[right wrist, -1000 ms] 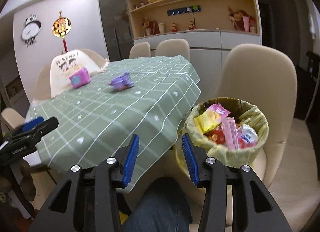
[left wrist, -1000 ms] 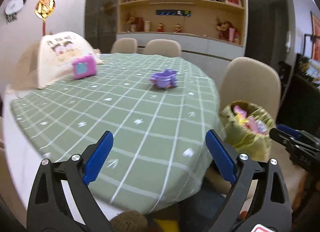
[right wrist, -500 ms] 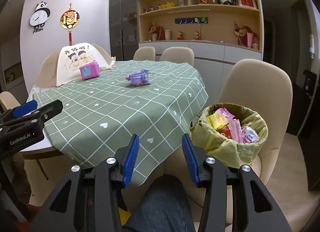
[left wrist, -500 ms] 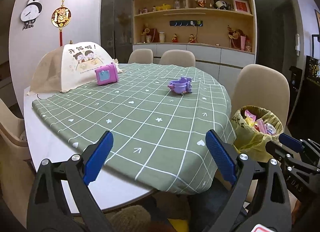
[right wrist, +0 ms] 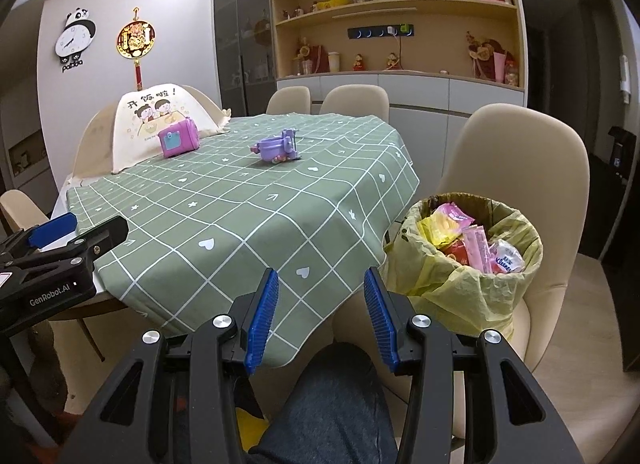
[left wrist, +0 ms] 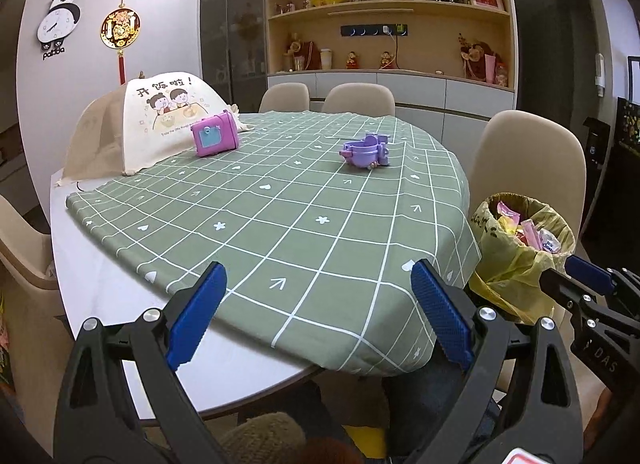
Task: Collect trash
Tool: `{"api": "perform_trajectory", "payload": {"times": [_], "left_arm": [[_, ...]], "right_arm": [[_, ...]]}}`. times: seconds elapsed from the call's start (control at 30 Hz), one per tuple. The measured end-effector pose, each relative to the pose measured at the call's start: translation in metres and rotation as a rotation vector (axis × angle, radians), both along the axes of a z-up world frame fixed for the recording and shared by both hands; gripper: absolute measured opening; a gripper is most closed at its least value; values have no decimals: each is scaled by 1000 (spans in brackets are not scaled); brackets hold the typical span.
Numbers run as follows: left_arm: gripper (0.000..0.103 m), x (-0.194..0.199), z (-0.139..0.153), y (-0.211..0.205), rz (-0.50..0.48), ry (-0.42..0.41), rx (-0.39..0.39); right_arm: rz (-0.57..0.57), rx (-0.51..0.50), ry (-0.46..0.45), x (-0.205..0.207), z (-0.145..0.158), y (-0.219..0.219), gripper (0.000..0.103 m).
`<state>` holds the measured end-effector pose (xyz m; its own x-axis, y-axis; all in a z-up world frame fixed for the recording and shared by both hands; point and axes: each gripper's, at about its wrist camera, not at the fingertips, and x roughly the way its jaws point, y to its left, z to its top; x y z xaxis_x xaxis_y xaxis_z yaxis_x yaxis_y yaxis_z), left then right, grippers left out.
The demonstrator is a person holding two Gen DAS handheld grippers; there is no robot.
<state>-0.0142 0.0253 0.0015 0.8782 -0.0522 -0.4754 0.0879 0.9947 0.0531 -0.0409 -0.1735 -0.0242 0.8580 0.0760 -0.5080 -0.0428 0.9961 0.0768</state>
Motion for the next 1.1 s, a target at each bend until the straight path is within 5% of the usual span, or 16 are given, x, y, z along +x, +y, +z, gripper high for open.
{"api": "perform_trajectory", "payload": {"times": [1.1], "left_arm": [[89,-1,-2,-3,-17,0,3]], "right_arm": [[-13,4,-6,-3,3,1,43]]}}
